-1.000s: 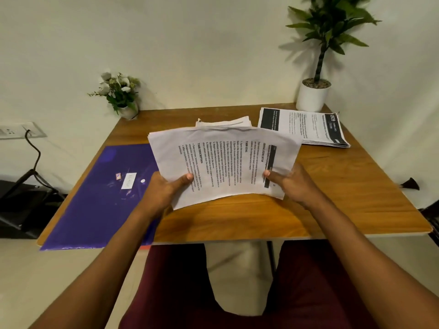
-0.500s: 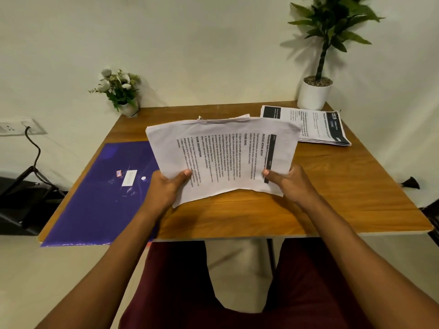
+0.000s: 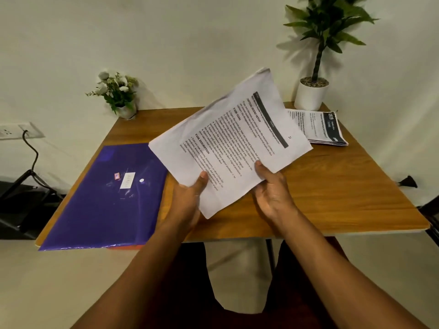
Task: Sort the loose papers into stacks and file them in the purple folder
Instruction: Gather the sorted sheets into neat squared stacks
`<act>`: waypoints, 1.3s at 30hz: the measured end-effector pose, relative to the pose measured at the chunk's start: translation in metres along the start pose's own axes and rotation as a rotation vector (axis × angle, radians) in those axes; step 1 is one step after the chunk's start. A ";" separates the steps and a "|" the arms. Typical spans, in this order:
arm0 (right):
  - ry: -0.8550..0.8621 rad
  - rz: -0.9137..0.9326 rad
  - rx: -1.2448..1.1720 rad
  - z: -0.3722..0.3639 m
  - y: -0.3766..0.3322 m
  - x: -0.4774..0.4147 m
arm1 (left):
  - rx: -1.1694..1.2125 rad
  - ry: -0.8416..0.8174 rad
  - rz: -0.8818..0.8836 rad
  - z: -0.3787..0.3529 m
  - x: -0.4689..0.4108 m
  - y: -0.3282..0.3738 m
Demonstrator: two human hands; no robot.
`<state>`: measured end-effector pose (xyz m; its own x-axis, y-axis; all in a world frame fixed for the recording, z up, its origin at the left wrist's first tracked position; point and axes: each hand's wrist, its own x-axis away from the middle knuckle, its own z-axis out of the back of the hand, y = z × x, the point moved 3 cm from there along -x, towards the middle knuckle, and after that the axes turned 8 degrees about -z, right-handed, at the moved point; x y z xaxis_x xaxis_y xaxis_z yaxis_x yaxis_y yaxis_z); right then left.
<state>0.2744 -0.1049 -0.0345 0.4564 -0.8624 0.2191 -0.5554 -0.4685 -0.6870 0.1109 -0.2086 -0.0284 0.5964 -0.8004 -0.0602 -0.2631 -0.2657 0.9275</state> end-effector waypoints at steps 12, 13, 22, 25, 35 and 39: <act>0.064 0.052 0.417 -0.003 -0.046 0.000 | -0.196 -0.064 0.125 0.038 -0.037 0.041; 0.066 0.045 0.475 -0.002 -0.050 0.001 | -0.291 -0.130 0.123 0.038 -0.041 0.050; 0.089 0.290 0.912 -0.035 -0.070 0.008 | -0.442 -0.277 -0.201 -0.016 -0.039 0.076; 0.083 0.338 0.917 -0.039 -0.074 0.009 | -0.365 -0.231 -0.290 -0.025 -0.033 0.073; 0.032 0.279 0.908 -0.024 -0.057 0.017 | -0.315 -0.192 -0.246 -0.016 -0.011 0.041; 0.033 0.286 0.903 -0.021 -0.056 0.014 | -0.293 -0.196 -0.239 -0.015 -0.011 0.044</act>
<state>0.2974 -0.0945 0.0218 0.3587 -0.9330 -0.0306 0.1106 0.0750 -0.9910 0.1041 -0.2029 0.0184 0.4518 -0.8294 -0.3286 0.1088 -0.3144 0.9430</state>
